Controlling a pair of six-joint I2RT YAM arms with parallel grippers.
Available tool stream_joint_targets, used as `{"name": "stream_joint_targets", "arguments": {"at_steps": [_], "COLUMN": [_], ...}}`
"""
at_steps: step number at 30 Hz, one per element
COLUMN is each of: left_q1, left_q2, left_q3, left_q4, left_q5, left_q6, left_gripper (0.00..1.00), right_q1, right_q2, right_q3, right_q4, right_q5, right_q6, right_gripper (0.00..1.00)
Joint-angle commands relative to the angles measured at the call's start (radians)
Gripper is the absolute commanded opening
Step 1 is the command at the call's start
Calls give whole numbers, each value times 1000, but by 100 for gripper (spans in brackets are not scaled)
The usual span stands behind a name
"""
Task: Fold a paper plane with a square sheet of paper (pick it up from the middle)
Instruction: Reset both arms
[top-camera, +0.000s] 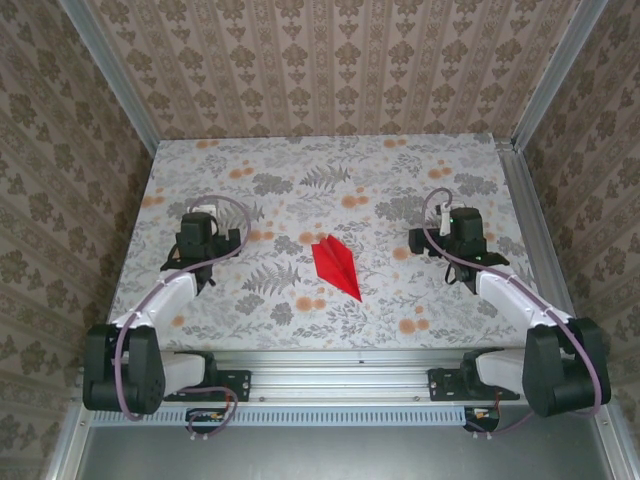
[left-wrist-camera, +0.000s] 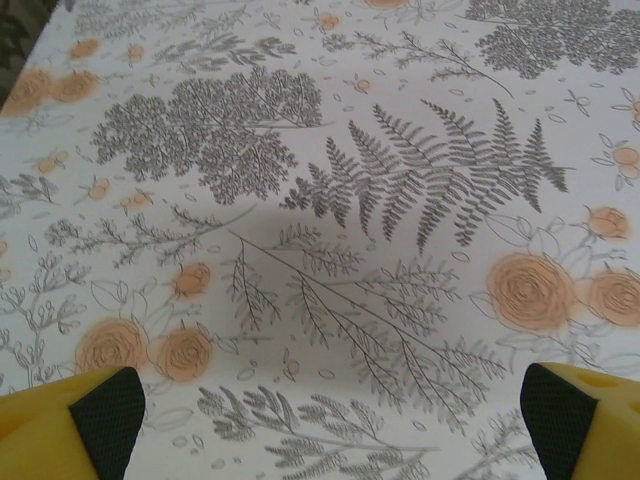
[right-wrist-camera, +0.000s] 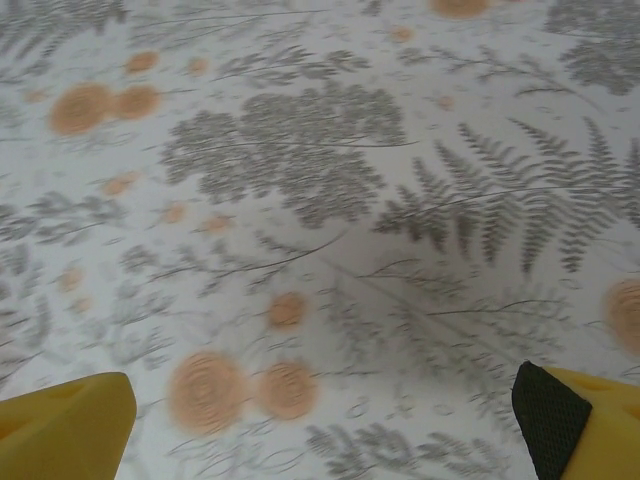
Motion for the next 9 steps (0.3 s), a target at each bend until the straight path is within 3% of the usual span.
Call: {"name": "stream_joint_targets", "arguments": {"at_steps": [1,9], "left_q1": [17,50], "left_q2": [61,145], "left_q3": [-25,9], "left_q4": [158,187], "left_q5": [-34,12], "left_q6": [76,97], "left_gripper": [100,100], "right_q1": [-46,-100], "right_q2": [28,114], "right_q3": [-42,-57], "right_q4": [193,310], "right_q5": [-1,-48], "right_q6": [-34,-30], "right_gripper": [100,100]}}
